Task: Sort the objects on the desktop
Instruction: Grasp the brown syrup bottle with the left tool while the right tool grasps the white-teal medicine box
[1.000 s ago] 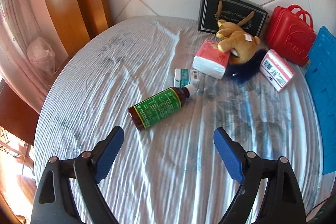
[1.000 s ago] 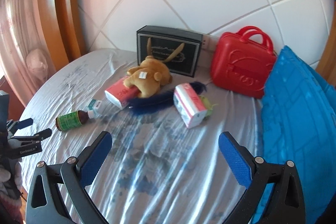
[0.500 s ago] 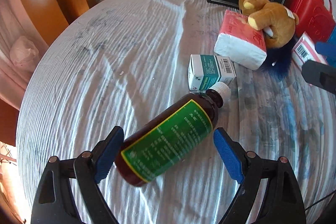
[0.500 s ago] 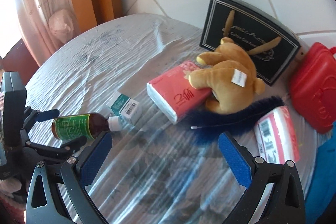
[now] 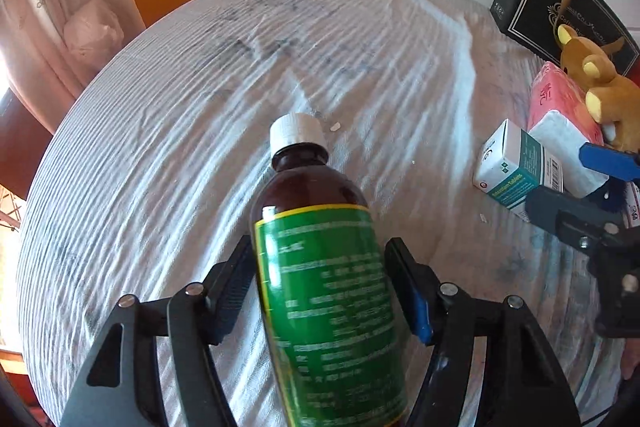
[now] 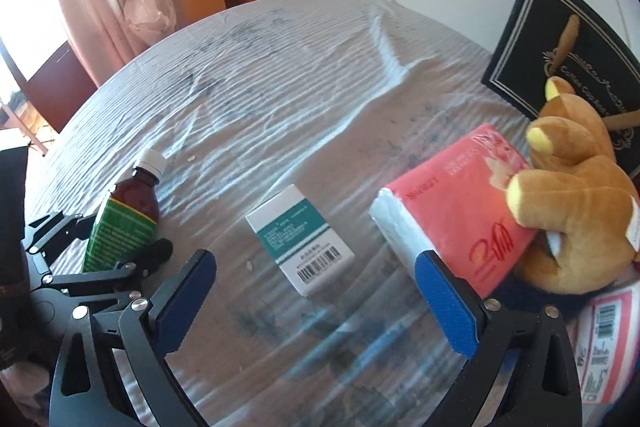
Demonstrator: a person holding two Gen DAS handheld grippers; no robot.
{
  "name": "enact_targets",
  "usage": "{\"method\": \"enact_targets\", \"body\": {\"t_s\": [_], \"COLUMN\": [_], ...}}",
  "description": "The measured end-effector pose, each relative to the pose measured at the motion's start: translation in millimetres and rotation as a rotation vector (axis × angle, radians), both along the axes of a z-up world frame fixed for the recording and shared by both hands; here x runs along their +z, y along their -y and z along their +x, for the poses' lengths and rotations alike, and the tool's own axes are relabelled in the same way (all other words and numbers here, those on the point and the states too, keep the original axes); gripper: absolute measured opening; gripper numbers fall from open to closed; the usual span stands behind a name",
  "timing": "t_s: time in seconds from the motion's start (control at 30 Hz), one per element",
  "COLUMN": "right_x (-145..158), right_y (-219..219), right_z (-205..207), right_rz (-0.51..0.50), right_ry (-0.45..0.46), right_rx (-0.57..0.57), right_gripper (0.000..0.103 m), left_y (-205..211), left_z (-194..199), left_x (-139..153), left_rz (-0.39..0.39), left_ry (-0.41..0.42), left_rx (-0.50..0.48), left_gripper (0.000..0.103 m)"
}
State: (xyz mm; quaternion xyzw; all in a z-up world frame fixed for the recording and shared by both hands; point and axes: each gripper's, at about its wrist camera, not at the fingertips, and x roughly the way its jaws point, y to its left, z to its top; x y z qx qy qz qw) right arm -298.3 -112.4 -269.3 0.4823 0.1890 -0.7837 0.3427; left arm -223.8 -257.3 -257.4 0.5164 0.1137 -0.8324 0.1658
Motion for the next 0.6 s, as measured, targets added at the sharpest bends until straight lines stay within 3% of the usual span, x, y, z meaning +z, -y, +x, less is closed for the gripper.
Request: {"method": "enact_targets", "body": {"t_s": [0.03, 0.1, 0.27, 0.3, 0.33, 0.37, 0.6], "right_x": [-5.5, -16.5, -38.5, -40.2, -42.6, -45.8, -54.3], "right_y": [4.0, 10.1, 4.8, 3.4, 3.4, 4.5, -2.4], "right_z": [-0.3, -2.1, -15.4, -16.3, -16.0, -13.7, -6.8], "right_rz": [0.003, 0.005, -0.005, -0.003, 0.012, 0.038, -0.038], "right_ry": [0.013, 0.023, 0.028, 0.014, 0.001, -0.024, -0.102], "right_rx": [0.008, 0.018, -0.033, -0.038, -0.039, -0.034, -0.08], "right_gripper": [0.1, 0.1, 0.103, 0.103, 0.103, 0.103, 0.103], "left_y": [-3.2, -9.1, -14.0, -16.2, -12.5, -7.8, -11.0], "left_z": [0.5, -2.0, -1.4, -0.7, 5.7, 7.5, 13.9], "left_x": [0.5, -0.7, 0.0, -1.8, -5.4, -9.3, -8.5], "left_rz": [0.011, -0.008, -0.003, 0.0, -0.004, -0.016, -0.031], "left_ry": [-0.005, -0.013, -0.008, -0.005, -0.003, -0.022, -0.063], "left_rx": [0.002, -0.001, 0.021, 0.023, 0.025, 0.033, 0.039], "left_gripper": [0.079, 0.084, 0.086, 0.098, 0.103, 0.103, 0.103]}}
